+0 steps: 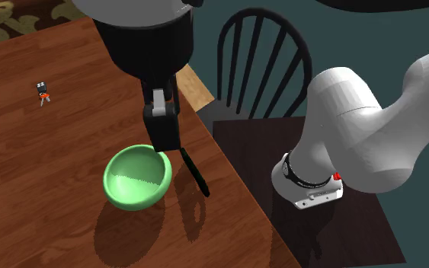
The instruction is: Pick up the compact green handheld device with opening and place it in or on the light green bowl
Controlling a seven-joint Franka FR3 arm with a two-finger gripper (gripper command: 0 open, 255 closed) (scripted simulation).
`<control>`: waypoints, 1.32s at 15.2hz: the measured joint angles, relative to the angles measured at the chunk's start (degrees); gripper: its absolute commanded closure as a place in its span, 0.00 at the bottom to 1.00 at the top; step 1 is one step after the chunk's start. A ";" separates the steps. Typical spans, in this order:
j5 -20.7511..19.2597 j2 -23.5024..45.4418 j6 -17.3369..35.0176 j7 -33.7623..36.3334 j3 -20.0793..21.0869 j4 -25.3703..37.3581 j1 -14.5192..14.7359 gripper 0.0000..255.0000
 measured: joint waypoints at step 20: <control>6.25 8.96 35.64 40.88 8.84 -28.19 -14.71 0.00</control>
